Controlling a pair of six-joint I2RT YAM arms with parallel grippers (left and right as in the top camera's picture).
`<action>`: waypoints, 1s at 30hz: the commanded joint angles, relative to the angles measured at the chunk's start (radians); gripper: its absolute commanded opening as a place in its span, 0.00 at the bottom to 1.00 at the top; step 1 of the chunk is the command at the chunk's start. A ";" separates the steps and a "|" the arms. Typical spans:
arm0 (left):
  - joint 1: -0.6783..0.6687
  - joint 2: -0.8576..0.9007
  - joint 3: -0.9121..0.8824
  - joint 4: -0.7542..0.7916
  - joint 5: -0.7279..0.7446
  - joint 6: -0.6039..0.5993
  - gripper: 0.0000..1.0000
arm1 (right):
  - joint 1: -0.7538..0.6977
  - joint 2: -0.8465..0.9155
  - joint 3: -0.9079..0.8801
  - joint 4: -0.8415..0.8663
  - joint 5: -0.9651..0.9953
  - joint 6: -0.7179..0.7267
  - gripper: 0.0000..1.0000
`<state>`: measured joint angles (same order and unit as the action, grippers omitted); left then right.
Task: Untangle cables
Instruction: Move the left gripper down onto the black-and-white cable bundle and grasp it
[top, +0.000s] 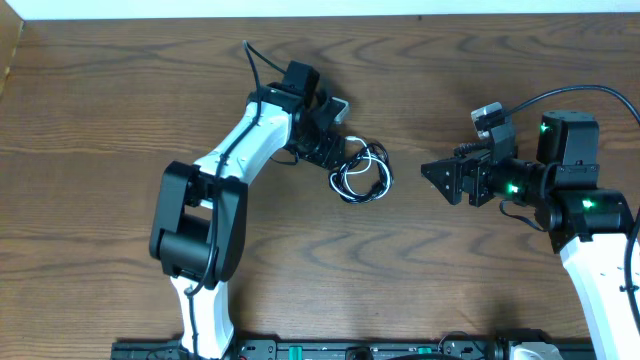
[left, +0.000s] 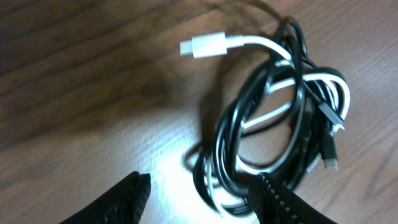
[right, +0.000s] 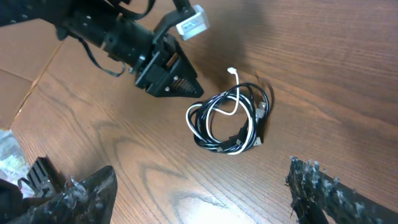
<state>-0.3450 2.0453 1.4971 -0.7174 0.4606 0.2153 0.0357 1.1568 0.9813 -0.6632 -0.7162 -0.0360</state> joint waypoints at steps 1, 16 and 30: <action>-0.001 0.044 0.012 0.034 0.061 0.020 0.56 | -0.004 0.001 0.019 -0.004 0.004 0.006 0.84; -0.042 0.111 0.012 0.080 0.104 0.020 0.50 | -0.004 0.002 0.019 -0.004 0.007 0.006 0.86; -0.082 0.125 -0.006 0.115 -0.063 -0.069 0.30 | -0.004 0.002 0.019 -0.010 0.008 0.006 0.90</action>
<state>-0.4095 2.1525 1.4971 -0.6128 0.5003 0.1898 0.0357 1.1568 0.9813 -0.6708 -0.7059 -0.0357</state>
